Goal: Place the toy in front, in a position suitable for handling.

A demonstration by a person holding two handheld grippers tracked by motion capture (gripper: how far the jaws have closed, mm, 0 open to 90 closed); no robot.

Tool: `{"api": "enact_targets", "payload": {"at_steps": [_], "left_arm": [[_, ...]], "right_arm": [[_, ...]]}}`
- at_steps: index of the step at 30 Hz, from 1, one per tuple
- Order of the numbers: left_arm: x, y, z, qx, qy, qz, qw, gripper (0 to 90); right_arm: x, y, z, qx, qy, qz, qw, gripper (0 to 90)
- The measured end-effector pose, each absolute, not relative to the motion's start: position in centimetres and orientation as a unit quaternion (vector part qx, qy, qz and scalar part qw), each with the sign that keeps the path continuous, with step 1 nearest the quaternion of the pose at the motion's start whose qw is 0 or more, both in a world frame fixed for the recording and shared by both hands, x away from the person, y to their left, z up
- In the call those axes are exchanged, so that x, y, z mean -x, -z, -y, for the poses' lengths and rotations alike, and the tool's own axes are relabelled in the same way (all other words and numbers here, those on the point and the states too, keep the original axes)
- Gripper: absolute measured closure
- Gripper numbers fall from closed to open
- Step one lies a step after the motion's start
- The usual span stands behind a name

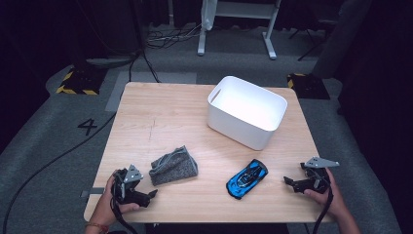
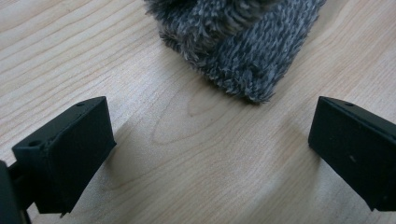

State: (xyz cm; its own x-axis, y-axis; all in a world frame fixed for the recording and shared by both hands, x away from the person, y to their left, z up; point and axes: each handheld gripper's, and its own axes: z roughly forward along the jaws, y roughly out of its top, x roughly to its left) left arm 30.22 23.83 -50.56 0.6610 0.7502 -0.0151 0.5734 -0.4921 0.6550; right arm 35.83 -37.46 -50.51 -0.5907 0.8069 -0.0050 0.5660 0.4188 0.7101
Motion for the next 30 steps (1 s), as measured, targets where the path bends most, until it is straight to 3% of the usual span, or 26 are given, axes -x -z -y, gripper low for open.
{"api": "enact_targets", "payload": {"at_steps": [5, 12, 13, 30], "left_arm": [[-30.2, 50.6, -23.8, -0.852, -0.138, -0.388, 0.322, 0.3], [-30.1, 50.5, -23.1, -0.856, -0.134, -0.381, 0.322, 0.3], [-30.1, 50.6, -22.8, -0.854, -0.131, -0.385, 0.323, 0.3], [-30.0, 50.6, -22.6, -0.852, -0.134, -0.388, 0.323, 0.3]], "right_arm": [[-35.8, 50.5, 37.5, -0.414, -0.343, -0.825, 0.176, 2.9], [-35.3, 50.3, 37.2, -0.39, -0.352, -0.831, 0.184, 13.0], [-35.3, 50.3, 37.0, -0.383, -0.36, -0.833, 0.171, 17.7], [-34.0, 49.6, 29.5, -0.279, -0.38, -0.872, 0.129, 16.8]]}}
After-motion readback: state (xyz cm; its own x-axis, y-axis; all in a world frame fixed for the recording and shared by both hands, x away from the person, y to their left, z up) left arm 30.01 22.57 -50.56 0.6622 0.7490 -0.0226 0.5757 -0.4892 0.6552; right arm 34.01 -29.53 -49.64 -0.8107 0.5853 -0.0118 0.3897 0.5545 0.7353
